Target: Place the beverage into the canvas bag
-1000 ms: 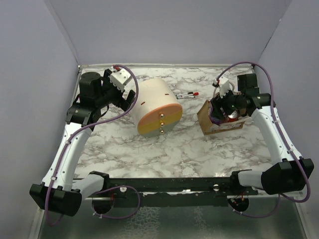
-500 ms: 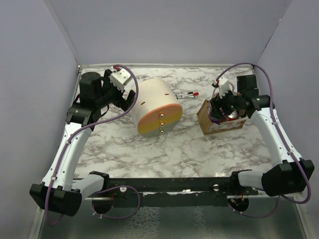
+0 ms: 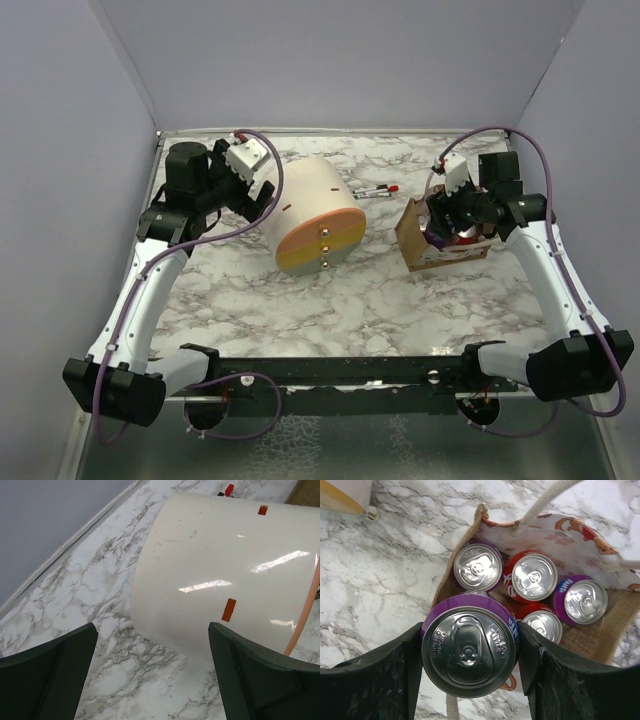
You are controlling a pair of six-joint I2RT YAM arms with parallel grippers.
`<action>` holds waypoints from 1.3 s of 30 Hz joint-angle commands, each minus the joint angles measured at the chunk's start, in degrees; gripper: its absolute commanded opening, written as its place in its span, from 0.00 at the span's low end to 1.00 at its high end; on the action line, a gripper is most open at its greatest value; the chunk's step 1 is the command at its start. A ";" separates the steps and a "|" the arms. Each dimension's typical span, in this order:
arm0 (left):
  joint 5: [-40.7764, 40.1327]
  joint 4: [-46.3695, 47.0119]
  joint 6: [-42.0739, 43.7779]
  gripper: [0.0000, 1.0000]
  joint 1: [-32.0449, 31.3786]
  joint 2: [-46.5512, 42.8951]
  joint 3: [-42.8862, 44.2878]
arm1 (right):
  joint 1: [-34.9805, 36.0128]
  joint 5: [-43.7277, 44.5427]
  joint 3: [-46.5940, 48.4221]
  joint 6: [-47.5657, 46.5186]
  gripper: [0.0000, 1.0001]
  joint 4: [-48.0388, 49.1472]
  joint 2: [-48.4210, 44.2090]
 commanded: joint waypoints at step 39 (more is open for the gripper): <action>-6.83 0.82 9.45 0.99 -0.05 2.29 -7.56 | 0.16 7.82 1.78 -7.27 0.12 -8.43 -0.27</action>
